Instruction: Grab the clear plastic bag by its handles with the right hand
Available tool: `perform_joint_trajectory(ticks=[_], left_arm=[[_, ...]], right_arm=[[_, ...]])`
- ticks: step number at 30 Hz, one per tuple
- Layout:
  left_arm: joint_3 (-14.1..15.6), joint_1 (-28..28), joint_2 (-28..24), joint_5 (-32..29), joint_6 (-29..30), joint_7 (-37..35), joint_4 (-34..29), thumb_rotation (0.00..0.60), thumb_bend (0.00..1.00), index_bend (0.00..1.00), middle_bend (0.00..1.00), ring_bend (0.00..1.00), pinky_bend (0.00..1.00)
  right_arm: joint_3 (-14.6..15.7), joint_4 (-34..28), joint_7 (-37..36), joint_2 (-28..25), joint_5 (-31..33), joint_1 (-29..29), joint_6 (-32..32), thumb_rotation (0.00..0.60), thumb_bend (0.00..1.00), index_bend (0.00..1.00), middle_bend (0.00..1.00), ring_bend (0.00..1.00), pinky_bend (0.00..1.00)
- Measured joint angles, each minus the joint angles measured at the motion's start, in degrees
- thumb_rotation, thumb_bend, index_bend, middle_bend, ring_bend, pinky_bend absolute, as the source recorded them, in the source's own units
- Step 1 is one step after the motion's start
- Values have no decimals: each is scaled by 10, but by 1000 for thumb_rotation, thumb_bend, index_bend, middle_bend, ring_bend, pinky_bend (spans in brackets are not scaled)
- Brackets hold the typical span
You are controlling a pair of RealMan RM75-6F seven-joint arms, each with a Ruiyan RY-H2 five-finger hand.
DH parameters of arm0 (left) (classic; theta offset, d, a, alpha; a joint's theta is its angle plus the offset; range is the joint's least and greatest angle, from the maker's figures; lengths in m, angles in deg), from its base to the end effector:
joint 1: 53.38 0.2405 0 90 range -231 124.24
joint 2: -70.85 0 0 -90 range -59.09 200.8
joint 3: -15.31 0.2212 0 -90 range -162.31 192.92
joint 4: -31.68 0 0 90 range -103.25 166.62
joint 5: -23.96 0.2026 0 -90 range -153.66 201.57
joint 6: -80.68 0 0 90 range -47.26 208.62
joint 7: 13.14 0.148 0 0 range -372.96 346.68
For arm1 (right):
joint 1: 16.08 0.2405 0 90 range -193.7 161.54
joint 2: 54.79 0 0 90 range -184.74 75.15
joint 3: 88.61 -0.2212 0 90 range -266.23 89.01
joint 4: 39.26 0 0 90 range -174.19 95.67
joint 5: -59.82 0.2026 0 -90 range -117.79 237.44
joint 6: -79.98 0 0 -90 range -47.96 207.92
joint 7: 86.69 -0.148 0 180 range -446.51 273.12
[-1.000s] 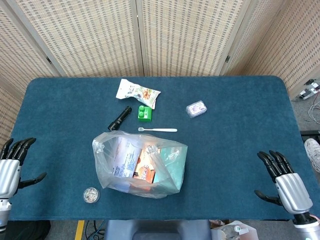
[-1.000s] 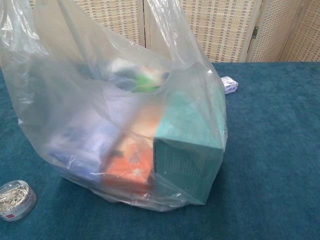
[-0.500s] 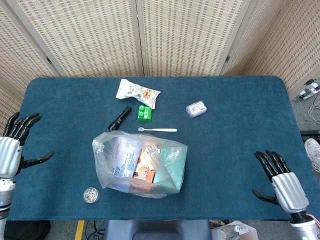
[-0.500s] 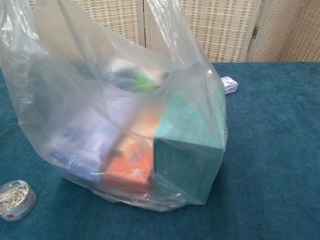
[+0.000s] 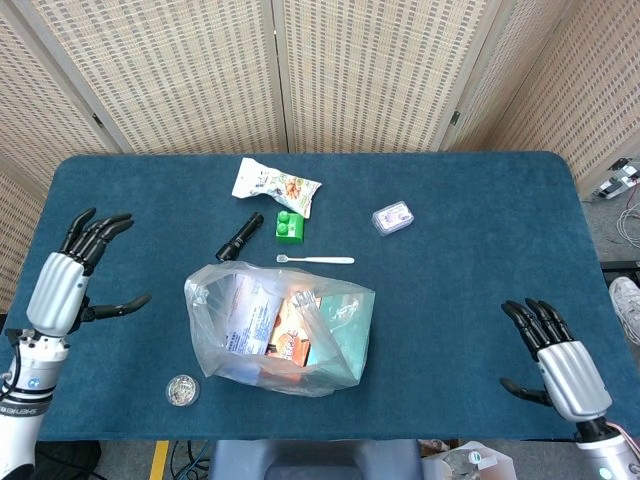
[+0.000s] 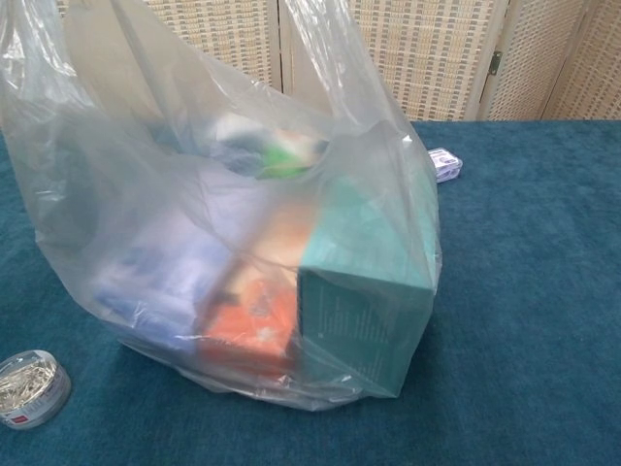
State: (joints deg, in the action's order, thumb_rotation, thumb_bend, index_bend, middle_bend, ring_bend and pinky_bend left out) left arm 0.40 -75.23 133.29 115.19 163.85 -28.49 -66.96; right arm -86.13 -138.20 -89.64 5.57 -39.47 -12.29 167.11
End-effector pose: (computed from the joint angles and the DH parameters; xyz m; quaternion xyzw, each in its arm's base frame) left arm -0.1525 0.2743 0.1735 -0.5832 -0.3235 -0.6230 0.4088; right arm -0.2376 -0.1530 0.1397 0.6460 -0.3912 0.4342 0.4910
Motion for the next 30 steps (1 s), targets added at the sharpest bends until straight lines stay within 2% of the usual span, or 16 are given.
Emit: perform_joint_trajectory(ticks=[17, 30], left_arm=[[-17, -81, 62, -3, -43, -17, 6, 600, 27, 301, 218, 206, 0], [-21, -100, 61, -23, -58, -45, -21, 600, 58, 345, 244, 217, 0]], right_arm=[[0, -4, 0, -1, -2, 22, -33, 600, 0, 0, 101, 0, 80], [-6, -10, -6, 2, -4, 65, -87, 600, 0, 0, 101, 0, 80]])
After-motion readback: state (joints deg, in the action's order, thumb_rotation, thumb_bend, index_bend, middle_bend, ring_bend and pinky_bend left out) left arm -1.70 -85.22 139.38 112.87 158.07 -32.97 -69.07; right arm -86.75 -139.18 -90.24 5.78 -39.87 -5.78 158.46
